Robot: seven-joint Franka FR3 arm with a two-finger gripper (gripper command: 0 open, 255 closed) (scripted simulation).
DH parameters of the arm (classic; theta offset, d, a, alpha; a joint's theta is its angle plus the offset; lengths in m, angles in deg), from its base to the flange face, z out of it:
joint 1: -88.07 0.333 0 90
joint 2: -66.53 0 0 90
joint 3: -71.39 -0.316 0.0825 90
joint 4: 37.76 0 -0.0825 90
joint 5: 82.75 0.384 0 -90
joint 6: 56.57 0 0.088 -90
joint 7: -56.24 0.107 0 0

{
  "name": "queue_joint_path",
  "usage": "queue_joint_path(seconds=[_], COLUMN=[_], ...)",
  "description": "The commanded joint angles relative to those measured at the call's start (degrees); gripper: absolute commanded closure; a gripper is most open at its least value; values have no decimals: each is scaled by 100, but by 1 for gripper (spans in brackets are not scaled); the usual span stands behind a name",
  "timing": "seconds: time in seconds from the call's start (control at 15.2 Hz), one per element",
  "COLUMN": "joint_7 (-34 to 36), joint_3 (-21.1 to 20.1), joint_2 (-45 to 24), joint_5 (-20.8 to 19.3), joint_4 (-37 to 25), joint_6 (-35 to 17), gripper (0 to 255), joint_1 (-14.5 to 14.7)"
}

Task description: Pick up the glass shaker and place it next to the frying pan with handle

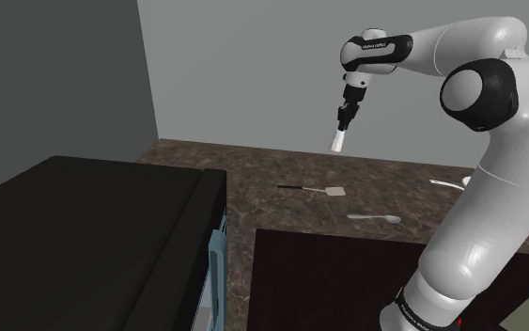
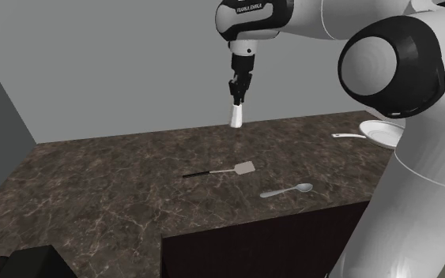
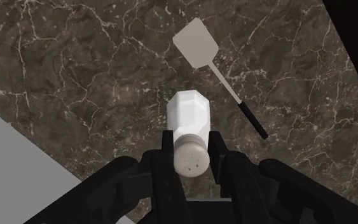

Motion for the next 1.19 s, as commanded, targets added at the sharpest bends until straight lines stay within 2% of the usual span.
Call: queue_joint_path(seconds=[0.0, 0.53, 1.12], joint_7=[-70, -741, -1657], joint_3=[41, 426, 989], joint_2=[140, 1074, 1759], joint_5=[-56, -489, -945], joint_4=[108, 1054, 1575], joint_6=[27, -50, 25], gripper=[255, 255, 255], joint_1=[-39, -423, -927])
